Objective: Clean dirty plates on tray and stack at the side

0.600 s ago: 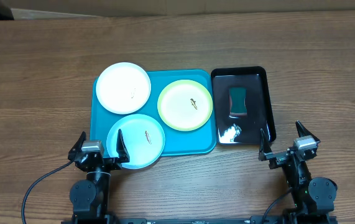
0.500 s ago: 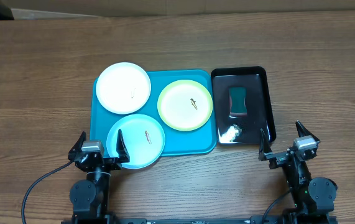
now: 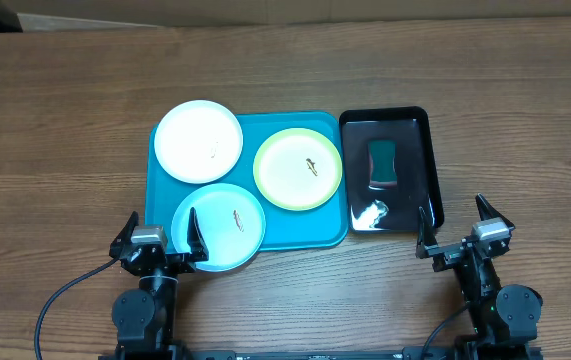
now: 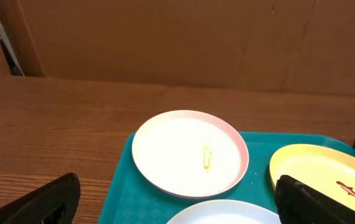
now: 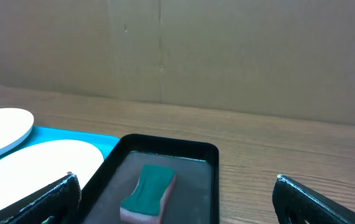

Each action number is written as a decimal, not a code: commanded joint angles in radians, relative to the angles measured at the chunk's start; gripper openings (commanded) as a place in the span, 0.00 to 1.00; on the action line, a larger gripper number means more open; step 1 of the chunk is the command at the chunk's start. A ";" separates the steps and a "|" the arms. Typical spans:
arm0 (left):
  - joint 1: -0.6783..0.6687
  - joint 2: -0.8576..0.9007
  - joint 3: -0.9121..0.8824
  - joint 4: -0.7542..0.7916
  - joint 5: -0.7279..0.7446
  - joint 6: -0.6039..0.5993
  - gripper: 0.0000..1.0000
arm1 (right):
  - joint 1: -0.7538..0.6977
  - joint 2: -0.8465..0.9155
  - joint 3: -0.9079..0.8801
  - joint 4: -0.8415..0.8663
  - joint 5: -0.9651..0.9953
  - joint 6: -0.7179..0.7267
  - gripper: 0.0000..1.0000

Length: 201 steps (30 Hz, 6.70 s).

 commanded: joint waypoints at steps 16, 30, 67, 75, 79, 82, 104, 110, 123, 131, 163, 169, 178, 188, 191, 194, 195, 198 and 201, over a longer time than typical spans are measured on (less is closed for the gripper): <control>-0.004 -0.011 -0.003 0.001 0.008 0.018 1.00 | -0.003 -0.010 -0.010 0.005 0.009 0.000 1.00; -0.004 -0.011 -0.003 0.001 0.008 0.018 1.00 | -0.003 -0.010 -0.010 0.005 0.009 0.000 1.00; -0.004 -0.011 -0.003 0.001 0.008 0.018 1.00 | 0.053 -0.010 -0.010 0.005 0.010 0.000 1.00; -0.004 -0.011 -0.003 0.001 0.008 0.018 1.00 | 0.053 -0.010 -0.010 0.005 0.010 0.000 1.00; -0.004 -0.011 -0.003 0.001 0.008 0.018 1.00 | 0.053 -0.010 -0.010 0.005 0.010 0.000 1.00; -0.004 -0.011 -0.003 0.011 0.007 0.019 1.00 | 0.053 -0.010 -0.010 0.005 0.010 0.000 1.00; -0.004 0.055 0.233 -0.272 0.285 -0.065 1.00 | 0.053 -0.010 -0.010 0.005 0.010 0.000 1.00; -0.004 0.380 0.656 -0.544 0.414 -0.064 1.00 | 0.053 -0.010 -0.010 0.005 0.010 0.000 1.00; -0.013 1.266 1.601 -1.182 0.554 -0.068 0.57 | 0.053 -0.010 -0.010 0.005 0.010 0.000 1.00; -0.042 1.541 1.678 -1.117 0.442 -0.246 0.18 | 0.053 -0.010 -0.010 0.005 0.010 0.000 1.00; -0.366 2.029 1.693 -1.181 0.068 -0.327 0.41 | 0.053 -0.010 -0.010 0.087 0.002 0.003 1.00; -0.306 2.019 1.697 -1.181 0.251 -0.215 0.45 | 0.053 -0.010 -0.010 0.117 -0.090 0.003 1.00; -0.214 1.802 1.697 -1.169 0.289 -0.222 0.49 | 0.053 0.047 0.205 -0.018 -0.175 0.082 1.00; -0.238 1.728 1.673 -1.208 0.180 -0.286 0.48 | 0.053 0.658 0.982 -0.598 -0.127 0.077 1.00; -0.258 1.733 1.621 -1.179 0.180 -0.293 0.51 | 0.053 0.902 1.236 -0.861 -0.118 0.076 1.00; -0.270 1.733 1.563 -1.128 0.181 -0.293 0.51 | 0.053 1.098 1.420 -1.091 -0.146 0.083 1.00; -0.270 1.733 1.552 -1.114 0.185 -0.294 0.49 | 0.053 1.162 1.470 -1.159 -0.203 0.094 1.00; -0.272 1.733 1.546 -1.084 0.187 -0.299 0.49 | 0.053 1.292 1.539 -1.222 -0.307 0.101 1.00; -0.272 1.734 1.545 -1.069 0.180 -0.297 0.52 | 0.053 1.389 1.540 -1.212 -0.317 0.101 1.00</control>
